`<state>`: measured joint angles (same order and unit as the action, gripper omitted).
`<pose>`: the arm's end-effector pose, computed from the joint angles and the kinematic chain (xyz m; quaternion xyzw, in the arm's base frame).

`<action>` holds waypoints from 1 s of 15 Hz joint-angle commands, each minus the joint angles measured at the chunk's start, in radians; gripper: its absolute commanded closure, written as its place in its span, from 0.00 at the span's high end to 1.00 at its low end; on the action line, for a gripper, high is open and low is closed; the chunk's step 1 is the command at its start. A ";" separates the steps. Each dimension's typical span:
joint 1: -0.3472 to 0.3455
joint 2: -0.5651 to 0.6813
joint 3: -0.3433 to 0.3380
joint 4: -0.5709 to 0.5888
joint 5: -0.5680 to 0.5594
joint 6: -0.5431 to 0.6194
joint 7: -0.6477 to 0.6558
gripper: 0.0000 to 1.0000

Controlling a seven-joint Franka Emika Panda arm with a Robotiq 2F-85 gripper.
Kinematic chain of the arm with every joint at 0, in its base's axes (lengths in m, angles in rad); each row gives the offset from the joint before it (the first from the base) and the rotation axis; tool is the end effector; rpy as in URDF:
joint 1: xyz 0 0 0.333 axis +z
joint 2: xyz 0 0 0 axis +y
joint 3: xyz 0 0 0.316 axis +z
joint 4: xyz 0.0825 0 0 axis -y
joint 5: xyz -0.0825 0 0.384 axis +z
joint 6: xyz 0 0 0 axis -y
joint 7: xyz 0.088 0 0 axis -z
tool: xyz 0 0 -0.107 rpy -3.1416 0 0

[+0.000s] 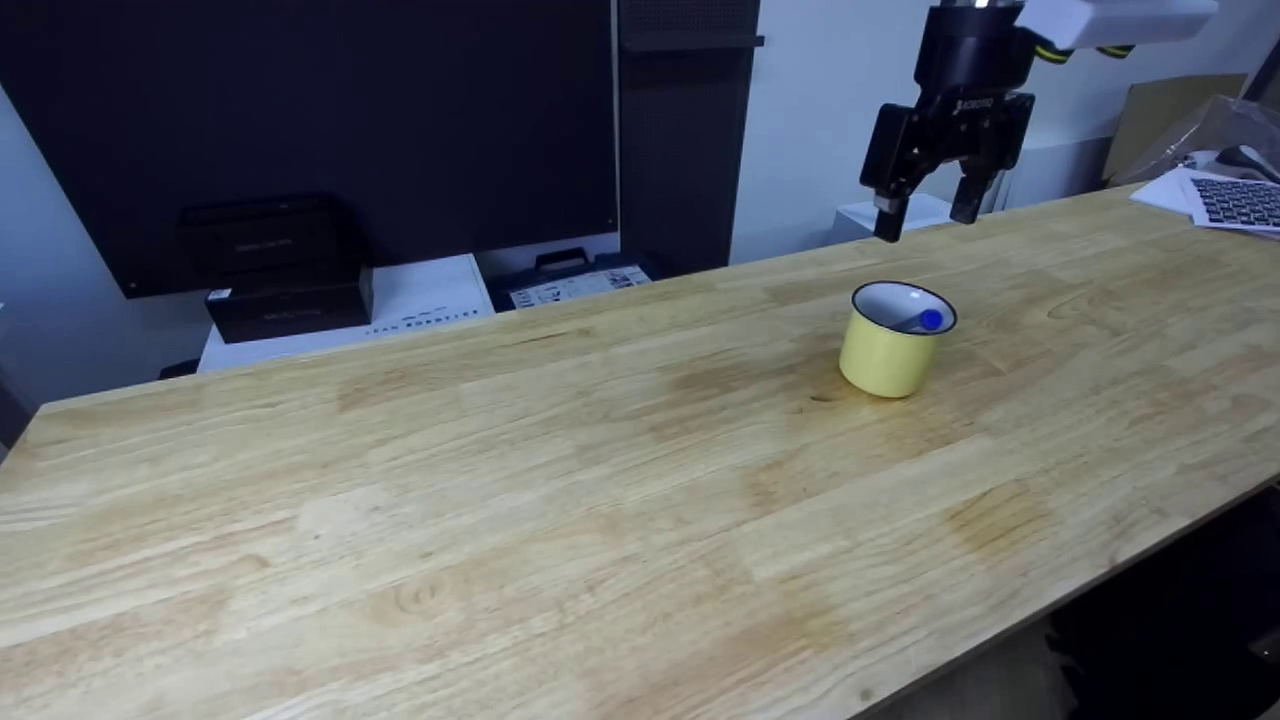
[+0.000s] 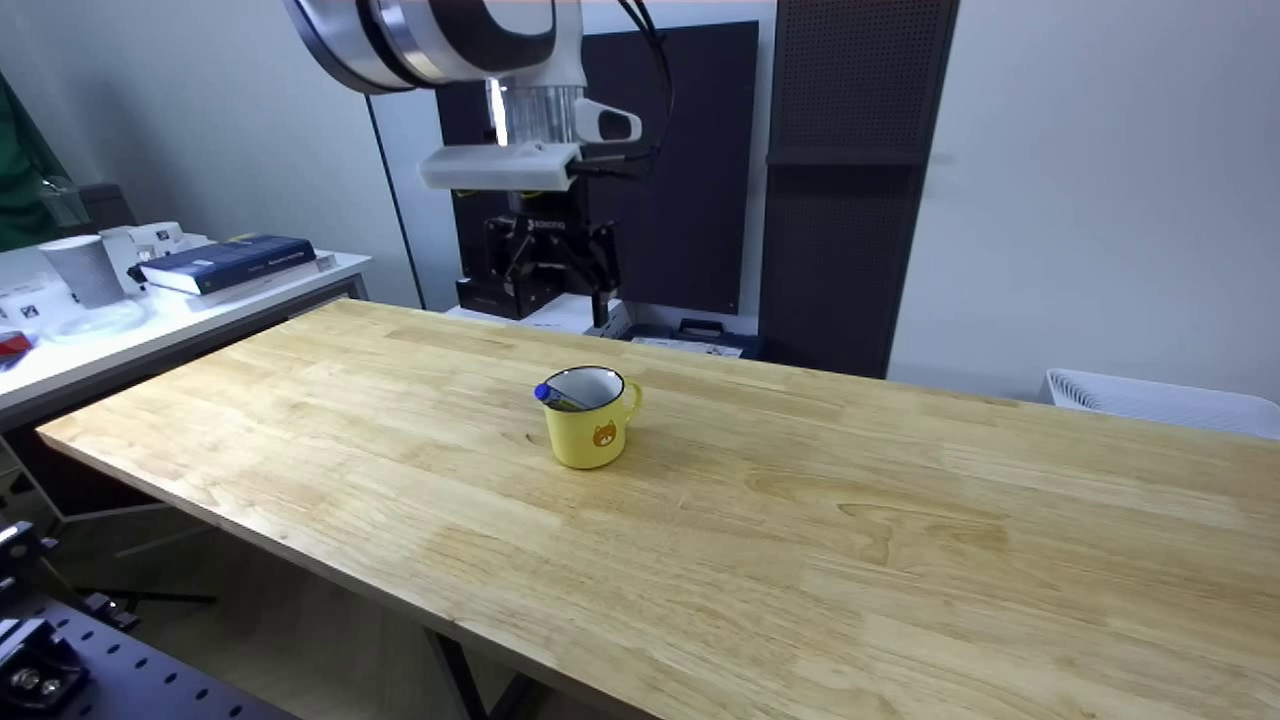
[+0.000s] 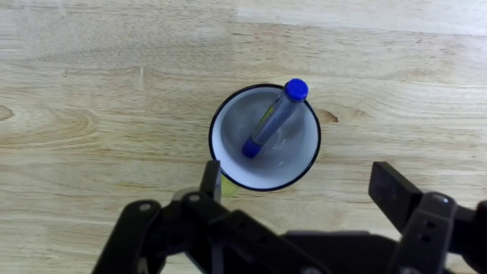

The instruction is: Remove the blue marker from the yellow mug

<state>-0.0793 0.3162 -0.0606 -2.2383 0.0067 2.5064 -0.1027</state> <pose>0.5355 -0.0759 0.2229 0.9995 -0.0201 -0.0245 0.0046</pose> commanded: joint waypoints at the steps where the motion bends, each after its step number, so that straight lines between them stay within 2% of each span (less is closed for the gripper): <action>1: 0.012 0.010 0.011 -0.015 -0.020 0.013 0.007 1.00; 9: 0.018 0.059 0.041 -0.061 -0.001 0.100 0.002 1.00; 15: 0.003 0.048 0.046 -0.134 0.022 0.167 -0.001 1.00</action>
<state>-0.0641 0.3849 -0.0223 -2.3283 0.0106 2.6374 -0.1042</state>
